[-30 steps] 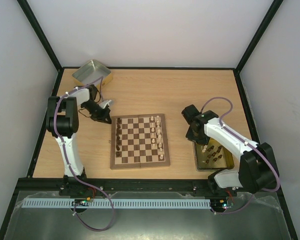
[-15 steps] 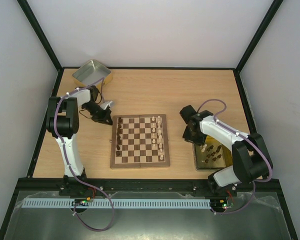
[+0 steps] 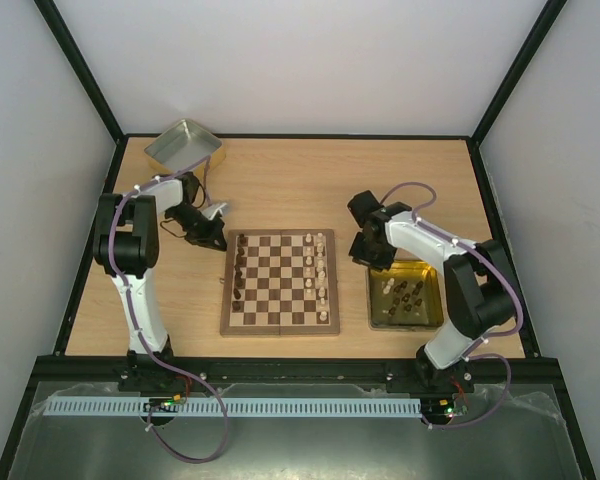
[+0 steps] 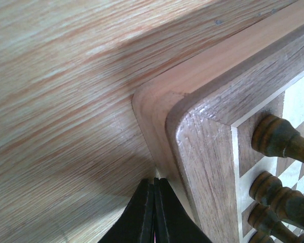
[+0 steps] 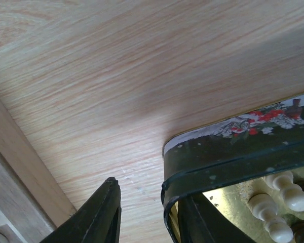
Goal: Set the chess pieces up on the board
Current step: Move the storage box to the center of the board, then pick up the chess piece from the storage box.
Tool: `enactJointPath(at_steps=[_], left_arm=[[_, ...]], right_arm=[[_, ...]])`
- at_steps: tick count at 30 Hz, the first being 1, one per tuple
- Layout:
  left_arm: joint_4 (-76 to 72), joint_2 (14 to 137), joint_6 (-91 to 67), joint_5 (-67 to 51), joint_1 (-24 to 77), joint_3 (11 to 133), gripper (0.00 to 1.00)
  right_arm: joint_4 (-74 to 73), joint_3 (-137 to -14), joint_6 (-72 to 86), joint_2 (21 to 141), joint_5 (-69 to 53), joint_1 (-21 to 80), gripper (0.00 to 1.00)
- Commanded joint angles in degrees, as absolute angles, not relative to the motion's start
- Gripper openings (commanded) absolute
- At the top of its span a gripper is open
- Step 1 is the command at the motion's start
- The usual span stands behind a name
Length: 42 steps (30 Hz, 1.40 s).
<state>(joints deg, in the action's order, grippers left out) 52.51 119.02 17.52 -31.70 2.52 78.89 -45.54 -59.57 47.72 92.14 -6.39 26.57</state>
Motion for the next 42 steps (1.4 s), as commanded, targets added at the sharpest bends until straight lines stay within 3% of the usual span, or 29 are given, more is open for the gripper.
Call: enactJointPath(at_steps=[1,15,18,23,27,34,42], left_arm=[[52.7,117.2,17.6,-30.9,2.5,78.2,0.02],[53.3,114.9,19.4,-28.8,-2.1,77.6,0.05],[52.8,112.8,19.8,-26.5,-2.5,76.9,0.21],[52.2,107.2,20.4,-22.0,-2.5,76.0,0.68],[53.4,102.7,19.7,-19.3,-2.5,76.4,0.88],[58.2,94.9,16.8,-17.7,-2.5,77.7,0.98],[57.9,90.5,13.9,-17.8,-2.5,75.3,1.0]], right_arm=[[-44.1,-63.3,47.4,95.3,-7.8,27.4,0.3],[-45.4,-71.0,48.9,99.6,-7.1,31.1,0.27],[-47.8,-71.1,48.6,98.2,-3.5,31.5,0.28],[-51.9,-70.4,47.7,93.4,1.5,31.4,0.33],[-53.6,-66.6,46.5,88.2,2.0,30.7,0.34],[-51.3,-57.7,40.3,78.2,-1.0,24.4,0.35],[-49.5,-55.1,37.7,80.6,-5.1,21.5,0.29]])
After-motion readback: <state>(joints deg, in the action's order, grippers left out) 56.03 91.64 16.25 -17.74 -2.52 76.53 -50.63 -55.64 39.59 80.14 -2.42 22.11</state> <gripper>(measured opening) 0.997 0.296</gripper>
